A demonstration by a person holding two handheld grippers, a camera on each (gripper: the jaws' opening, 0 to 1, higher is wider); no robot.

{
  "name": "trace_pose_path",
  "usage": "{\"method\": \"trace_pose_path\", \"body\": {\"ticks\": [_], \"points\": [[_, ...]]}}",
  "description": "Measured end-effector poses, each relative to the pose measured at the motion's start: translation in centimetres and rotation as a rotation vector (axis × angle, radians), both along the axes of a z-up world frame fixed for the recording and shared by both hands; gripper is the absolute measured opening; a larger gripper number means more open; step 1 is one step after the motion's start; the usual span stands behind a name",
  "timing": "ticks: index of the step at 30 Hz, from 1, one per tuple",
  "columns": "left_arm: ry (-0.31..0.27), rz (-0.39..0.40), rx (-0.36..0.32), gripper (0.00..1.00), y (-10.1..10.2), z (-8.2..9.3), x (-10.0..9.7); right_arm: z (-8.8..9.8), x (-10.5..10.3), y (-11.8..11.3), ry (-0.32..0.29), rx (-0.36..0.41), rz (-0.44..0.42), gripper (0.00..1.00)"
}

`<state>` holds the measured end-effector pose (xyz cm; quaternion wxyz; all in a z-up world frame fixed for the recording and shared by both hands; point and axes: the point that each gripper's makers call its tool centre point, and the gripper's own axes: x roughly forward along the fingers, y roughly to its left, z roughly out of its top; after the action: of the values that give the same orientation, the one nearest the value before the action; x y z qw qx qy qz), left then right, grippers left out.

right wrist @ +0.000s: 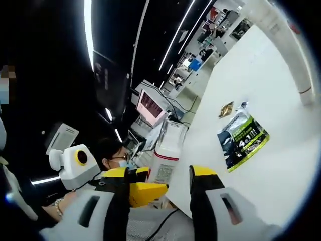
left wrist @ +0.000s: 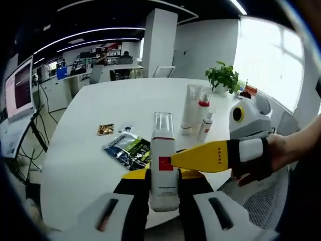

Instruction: Arrange the skincare products in the storage area until every visible bottle or jar stands upright without overlapping.

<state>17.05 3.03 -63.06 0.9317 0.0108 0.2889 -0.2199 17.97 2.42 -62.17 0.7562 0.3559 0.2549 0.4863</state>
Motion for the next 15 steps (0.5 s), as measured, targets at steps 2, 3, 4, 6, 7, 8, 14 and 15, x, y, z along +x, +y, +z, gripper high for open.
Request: {"method": "trace_pose_path", "body": {"ticks": [2, 3, 4, 6, 7, 8, 14, 15], "points": [[-0.004, -0.015, 0.002, 0.17, -0.6, 0.1, -0.2, 0.2, -0.1, -0.3, 0.007, 0.013, -0.006, 0.39], [-0.001, -0.023, 0.005, 0.17, -1.0, 0.1, -0.3, 0.2, -0.1, -0.4, 0.011, 0.018, -0.006, 0.35], [-0.002, -0.026, 0.010, 0.17, -1.1, 0.1, -0.4, 0.3, -0.2, -0.3, 0.013, 0.019, -0.001, 0.32], [-0.007, -0.039, 0.025, 0.17, -1.3, 0.2, -0.5, 0.3, -0.3, -0.4, -0.002, 0.008, 0.002, 0.30], [-0.009, -0.043, 0.026, 0.17, -1.5, 0.3, -0.6, 0.3, -0.4, -0.4, 0.003, 0.011, 0.002, 0.30], [-0.009, -0.047, 0.033, 0.17, -1.5, 0.3, -0.6, 0.3, -0.4, -0.5, 0.009, 0.010, -0.003, 0.29], [-0.013, -0.066, 0.067, 0.17, -1.6, 0.2, -0.9, 0.2, -0.6, -0.9, -0.005, -0.009, -0.018, 0.24], [-0.014, -0.068, 0.066, 0.17, -1.6, 0.2, -0.9, 0.1, -0.3, -0.9, -0.053, -0.032, -0.024, 0.24]]}}
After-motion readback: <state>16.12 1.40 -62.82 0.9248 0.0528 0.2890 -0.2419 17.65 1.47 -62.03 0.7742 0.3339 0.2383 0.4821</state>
